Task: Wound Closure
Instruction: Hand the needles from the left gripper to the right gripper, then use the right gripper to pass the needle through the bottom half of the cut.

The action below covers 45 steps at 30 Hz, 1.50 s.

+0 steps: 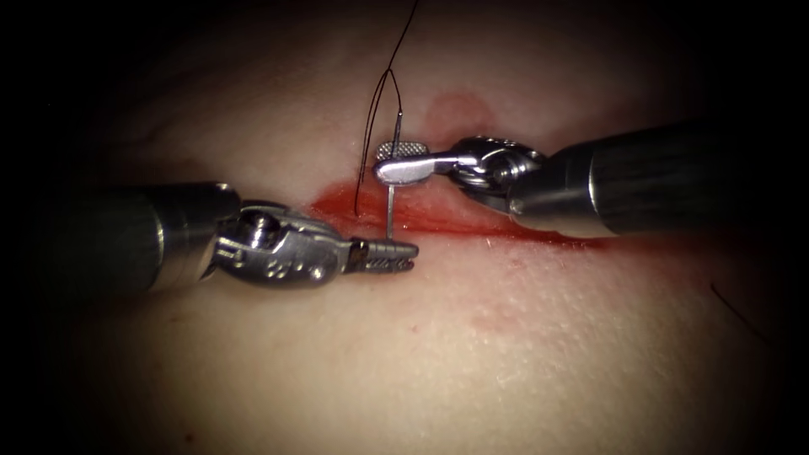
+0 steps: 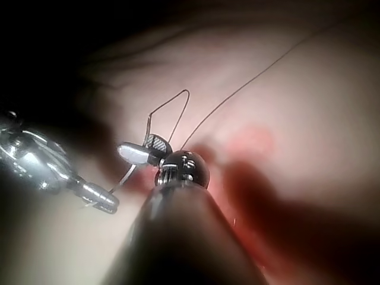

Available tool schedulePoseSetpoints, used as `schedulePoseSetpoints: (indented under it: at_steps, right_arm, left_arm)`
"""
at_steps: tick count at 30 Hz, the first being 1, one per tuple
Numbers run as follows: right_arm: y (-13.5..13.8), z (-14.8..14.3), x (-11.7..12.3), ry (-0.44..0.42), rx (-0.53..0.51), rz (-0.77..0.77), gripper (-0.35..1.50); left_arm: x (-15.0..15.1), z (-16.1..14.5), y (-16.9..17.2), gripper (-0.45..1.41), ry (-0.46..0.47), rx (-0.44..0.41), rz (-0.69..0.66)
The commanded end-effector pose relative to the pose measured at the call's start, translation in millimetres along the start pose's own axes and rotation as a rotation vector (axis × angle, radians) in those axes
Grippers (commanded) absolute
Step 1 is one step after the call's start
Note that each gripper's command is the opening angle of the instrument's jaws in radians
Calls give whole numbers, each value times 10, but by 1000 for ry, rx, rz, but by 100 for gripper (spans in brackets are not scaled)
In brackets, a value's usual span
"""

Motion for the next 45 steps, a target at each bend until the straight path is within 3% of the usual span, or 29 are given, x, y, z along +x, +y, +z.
schedulePoseSetpoints:
  at_steps: [1,11,15,17,19,20,32,37,40,45]
  right_arm:
    - [4,6,-5,-3,2,0,110]
    - [5,11,-5,2,-4,5,110]
    - [5,12,-5,7,0,5,96]
    - [5,12,-5,8,8,4,74]
    - [5,11,-5,21,20,3,-10]
    - [5,11,-5,26,23,3,-35]
    - [8,5,0,53,-13,5,-35]
    - [8,5,1,54,-14,5,-35]
    - [10,4,3,58,-20,5,-35]
    - [18,2,11,76,-43,5,-35]
  left_arm:
    - [-3,8,2,-35,2,-1,-1]
    - [-2,9,3,-35,-2,1,5]
    - [-1,9,3,-35,-3,1,4]
    - [-1,9,3,-35,-3,1,5]
    - [-1,9,4,-35,-3,1,5]
    - [-1,9,4,-35,-4,2,5]
    - [-1,8,4,-35,1,-4,5]
    - [1,5,-1,52,36,-17,-123]
    - [2,4,-2,69,49,-25,-183]
    - [6,-4,1,66,85,-42,-204]
